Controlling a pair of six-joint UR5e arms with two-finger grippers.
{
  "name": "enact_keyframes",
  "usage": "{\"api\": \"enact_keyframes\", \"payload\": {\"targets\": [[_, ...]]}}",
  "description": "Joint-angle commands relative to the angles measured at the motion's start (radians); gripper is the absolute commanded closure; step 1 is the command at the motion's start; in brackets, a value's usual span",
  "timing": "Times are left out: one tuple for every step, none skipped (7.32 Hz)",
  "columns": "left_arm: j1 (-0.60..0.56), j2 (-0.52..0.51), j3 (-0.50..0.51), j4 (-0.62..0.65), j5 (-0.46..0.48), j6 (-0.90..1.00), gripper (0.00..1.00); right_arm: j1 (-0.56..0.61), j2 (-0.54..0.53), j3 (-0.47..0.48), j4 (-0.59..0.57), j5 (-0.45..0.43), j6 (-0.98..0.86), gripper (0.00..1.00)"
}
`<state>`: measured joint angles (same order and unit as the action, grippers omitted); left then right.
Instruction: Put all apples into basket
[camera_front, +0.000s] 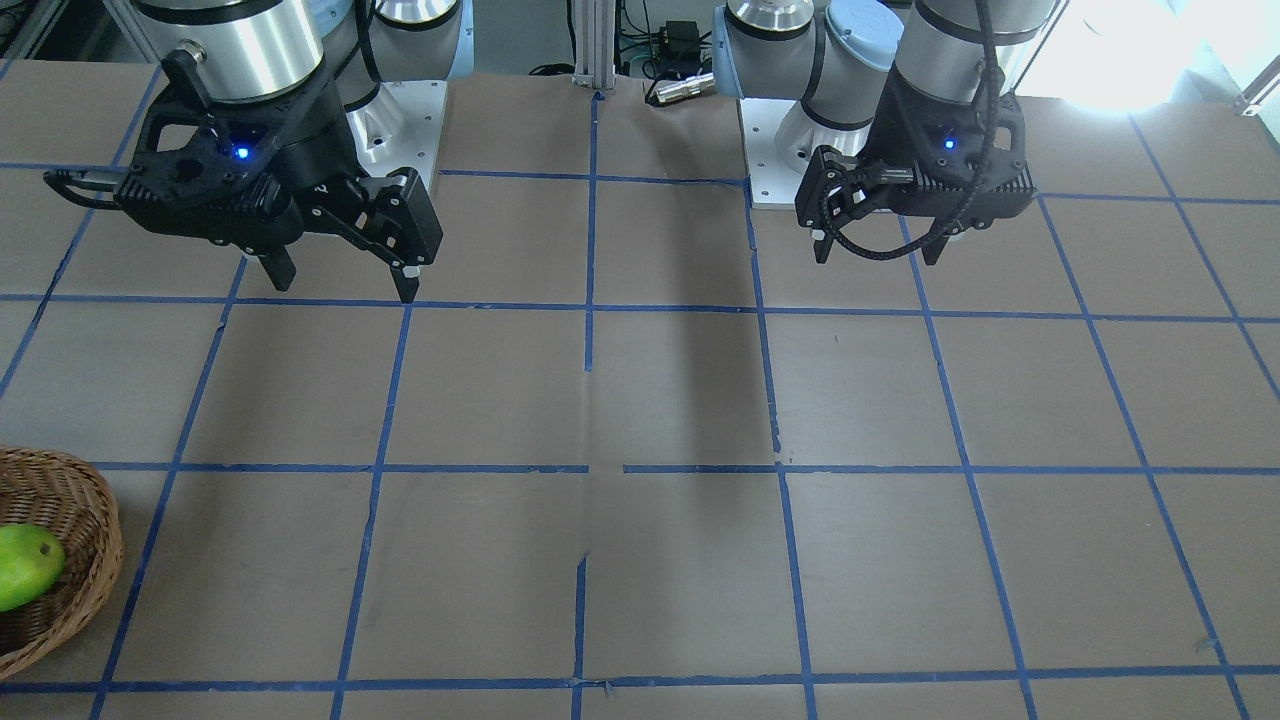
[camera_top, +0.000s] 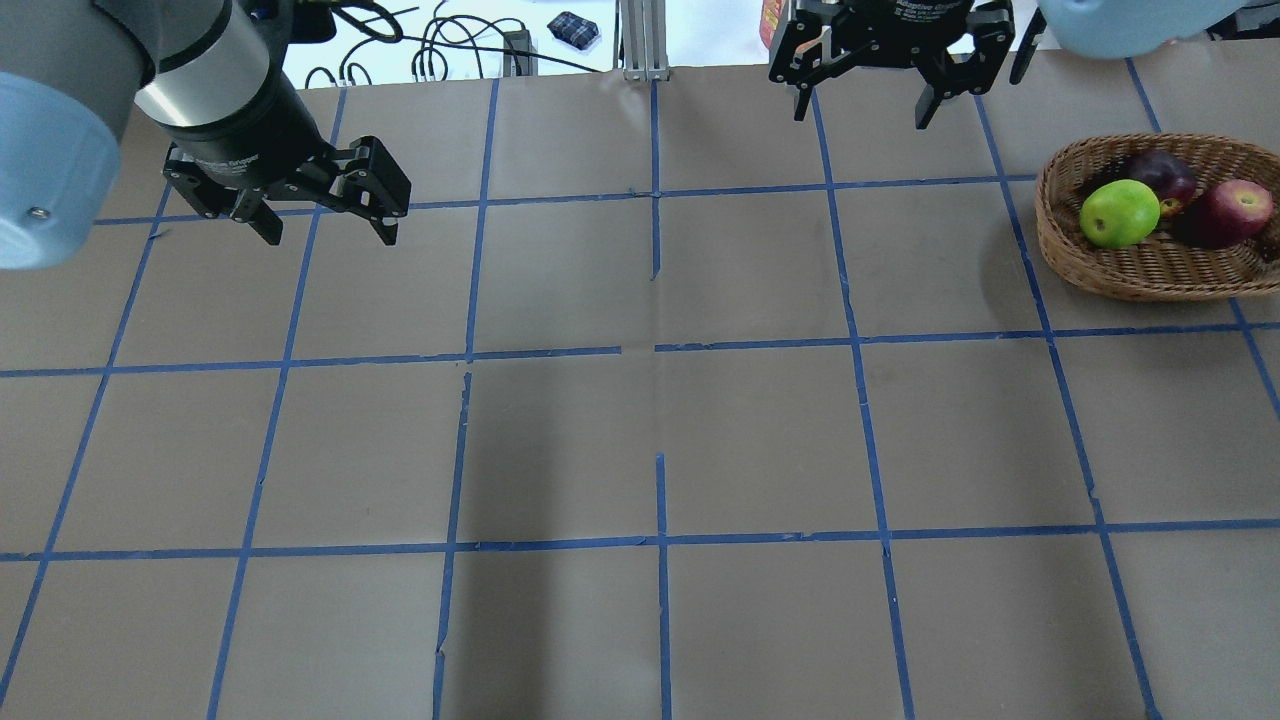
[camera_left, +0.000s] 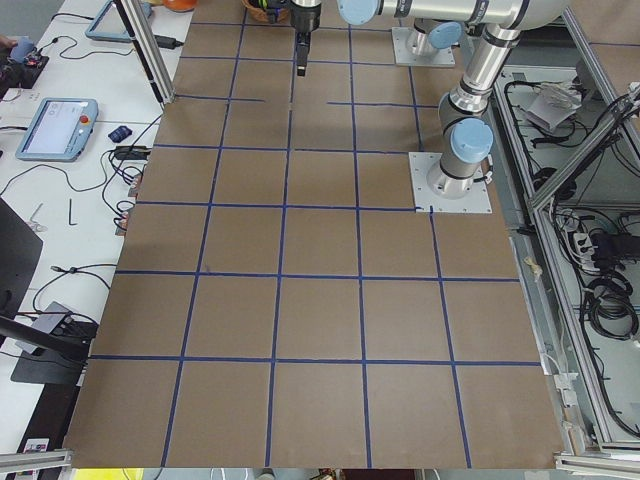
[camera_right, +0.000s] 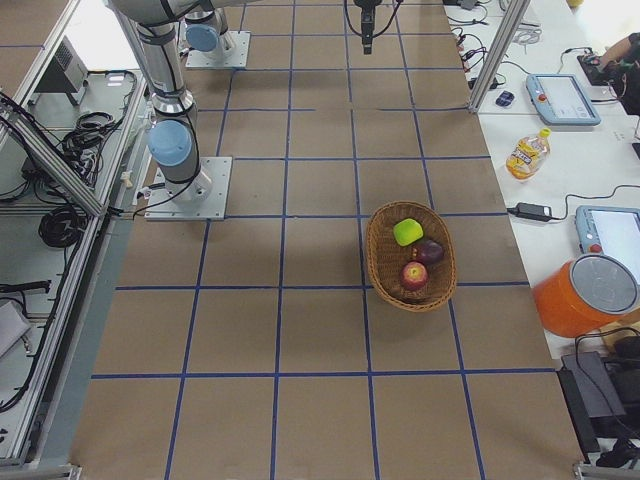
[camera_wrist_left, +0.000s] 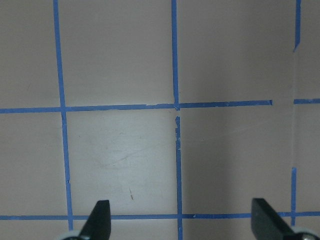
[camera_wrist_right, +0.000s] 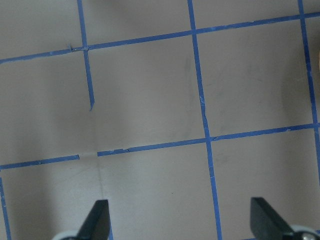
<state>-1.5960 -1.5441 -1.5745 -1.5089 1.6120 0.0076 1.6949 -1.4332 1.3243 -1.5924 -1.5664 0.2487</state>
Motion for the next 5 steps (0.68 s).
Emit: {"api": "enact_keyframes", "payload": {"targets": [[-0.025,0.001,0.004,0.012,-0.006,-0.004,0.0,0.0,0.0,0.003,0.0,0.0,-0.003,0.0],[-0.039,-0.001,0.004,0.013,0.0,-0.009,0.0,0.0,-0.003,0.003,0.0,0.0,-0.003,0.0],[-0.039,-0.001,0.005,0.013,-0.006,-0.012,0.0,0.002,-0.003,0.004,-0.001,0.002,-0.003,0.0],[-0.039,-0.001,0.004,0.013,-0.009,-0.032,0.0,0.003,0.0,0.004,-0.007,0.003,-0.003,0.0],[-0.042,0.001,0.001,0.012,-0.007,-0.032,0.0,0.003,-0.003,0.004,-0.005,0.002,-0.005,0.0]]}}
